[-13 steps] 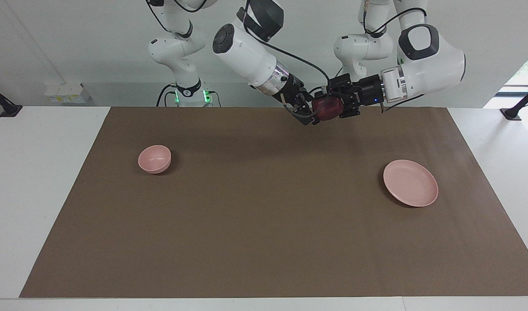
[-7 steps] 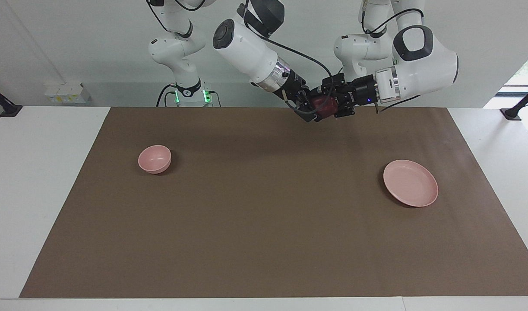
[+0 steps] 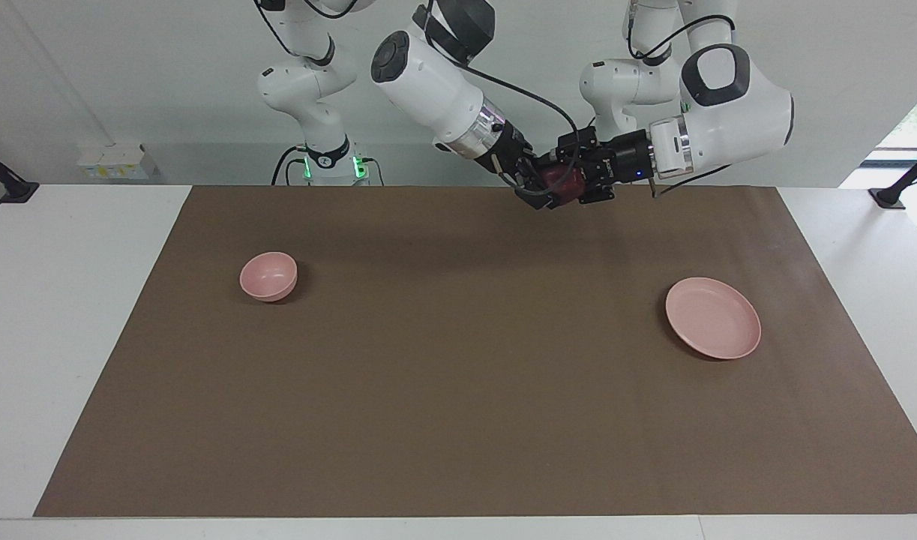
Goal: Move apple from plate to bowl
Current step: 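Close the right gripper on the apple held by the left gripper, then carry the apple with the right gripper while the left gripper withdraws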
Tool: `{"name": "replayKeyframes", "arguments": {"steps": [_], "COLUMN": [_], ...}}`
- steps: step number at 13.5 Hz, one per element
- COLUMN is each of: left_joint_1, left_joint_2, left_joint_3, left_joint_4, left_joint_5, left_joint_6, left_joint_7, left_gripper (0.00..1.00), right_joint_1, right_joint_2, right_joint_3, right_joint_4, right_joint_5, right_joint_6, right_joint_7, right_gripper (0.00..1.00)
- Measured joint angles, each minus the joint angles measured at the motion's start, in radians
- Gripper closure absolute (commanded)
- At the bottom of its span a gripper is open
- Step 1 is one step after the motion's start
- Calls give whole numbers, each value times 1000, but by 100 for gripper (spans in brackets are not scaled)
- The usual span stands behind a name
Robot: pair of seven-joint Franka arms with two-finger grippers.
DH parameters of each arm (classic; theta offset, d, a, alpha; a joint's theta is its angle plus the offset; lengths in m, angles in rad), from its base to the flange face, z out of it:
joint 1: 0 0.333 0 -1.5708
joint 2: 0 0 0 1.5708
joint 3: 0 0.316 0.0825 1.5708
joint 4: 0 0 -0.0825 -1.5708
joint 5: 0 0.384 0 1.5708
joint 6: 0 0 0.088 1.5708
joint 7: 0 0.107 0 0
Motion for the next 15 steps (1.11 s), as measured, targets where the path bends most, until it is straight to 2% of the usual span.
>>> {"name": "replayKeyframes", "arguments": {"steps": [1,3,6,7,12,15], "left_joint_1": [0,0,0,0,0,0], "left_joint_2": [0,0,-3,-4,-12,-16], "left_joint_3": [0,0,2,3,16,16], "left_joint_4": [0,0,0,0,5,9], "left_joint_5": [0,0,0,0,4,56], "left_joint_6": [0,0,0,0,2,1], "left_joint_7": [0,0,-1,-6,-32,-67], "left_gripper": [61,48,5,0,0,0], "right_joint_1": [0,0,1,1,2,0], "right_joint_2": [0,0,0,0,3,3], "right_joint_3": [0,0,0,0,0,-3], "right_joint_4": [0,1,3,3,1,2], "right_joint_5": [0,-1,-1,-3,-14,-62], "right_joint_6": [0,0,0,0,-1,-3], "right_joint_7": [0,0,0,-5,-22,-25], "right_gripper": [100,100,100,100,100,100]}}
